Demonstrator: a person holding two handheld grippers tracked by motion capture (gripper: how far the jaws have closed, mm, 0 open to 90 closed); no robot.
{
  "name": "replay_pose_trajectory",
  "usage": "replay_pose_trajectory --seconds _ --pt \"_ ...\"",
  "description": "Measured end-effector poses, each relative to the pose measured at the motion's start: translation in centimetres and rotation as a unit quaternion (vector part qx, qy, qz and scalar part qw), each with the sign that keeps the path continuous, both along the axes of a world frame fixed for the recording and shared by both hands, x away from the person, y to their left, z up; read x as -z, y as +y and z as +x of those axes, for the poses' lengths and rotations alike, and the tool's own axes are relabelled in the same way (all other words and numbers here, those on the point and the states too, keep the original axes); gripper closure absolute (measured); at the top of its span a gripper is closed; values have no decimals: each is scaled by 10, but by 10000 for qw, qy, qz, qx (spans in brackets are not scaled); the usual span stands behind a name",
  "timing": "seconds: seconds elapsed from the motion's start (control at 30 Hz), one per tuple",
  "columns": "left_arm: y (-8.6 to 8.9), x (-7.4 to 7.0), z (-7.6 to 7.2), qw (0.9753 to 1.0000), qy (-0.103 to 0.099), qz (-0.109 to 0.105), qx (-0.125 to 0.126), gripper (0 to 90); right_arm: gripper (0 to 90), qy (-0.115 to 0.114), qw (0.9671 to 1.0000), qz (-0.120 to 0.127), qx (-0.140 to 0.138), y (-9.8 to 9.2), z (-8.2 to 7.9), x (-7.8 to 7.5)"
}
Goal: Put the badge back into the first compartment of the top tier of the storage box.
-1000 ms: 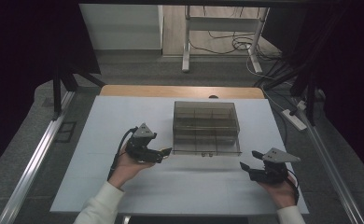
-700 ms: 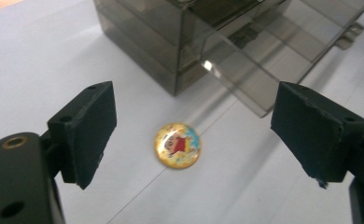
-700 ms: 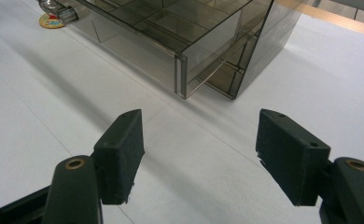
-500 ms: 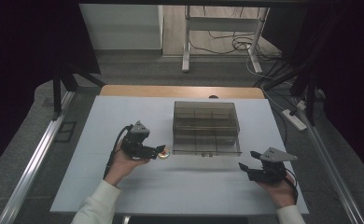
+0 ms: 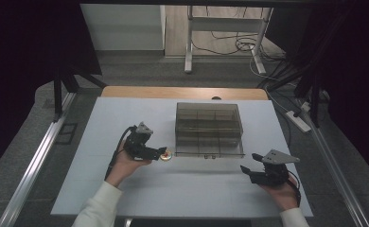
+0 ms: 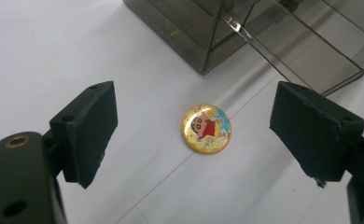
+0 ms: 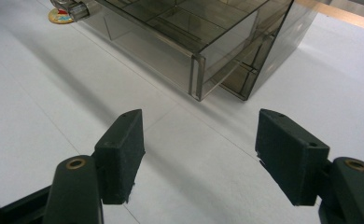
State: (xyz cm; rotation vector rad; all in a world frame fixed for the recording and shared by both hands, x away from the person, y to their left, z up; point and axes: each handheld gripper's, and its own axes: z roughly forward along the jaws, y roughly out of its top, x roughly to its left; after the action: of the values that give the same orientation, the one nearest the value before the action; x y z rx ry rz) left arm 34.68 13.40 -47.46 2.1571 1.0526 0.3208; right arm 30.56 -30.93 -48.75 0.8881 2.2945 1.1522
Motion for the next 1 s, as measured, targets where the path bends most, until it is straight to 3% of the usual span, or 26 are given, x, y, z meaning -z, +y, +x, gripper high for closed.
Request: replay_pose_trajectory --seconds 0.4,0.7,1.0 --pt "-3 9 12 9996 215 191 30 160 306 22 10000 18 8 -1 2 1" --pt "-13 20 20 9978 450 412 240 164 306 13 10000 -3 13 -1 2 1" --pt "-22 23 31 9935 752 654 548 171 306 24 10000 -40 20 0 4 2"
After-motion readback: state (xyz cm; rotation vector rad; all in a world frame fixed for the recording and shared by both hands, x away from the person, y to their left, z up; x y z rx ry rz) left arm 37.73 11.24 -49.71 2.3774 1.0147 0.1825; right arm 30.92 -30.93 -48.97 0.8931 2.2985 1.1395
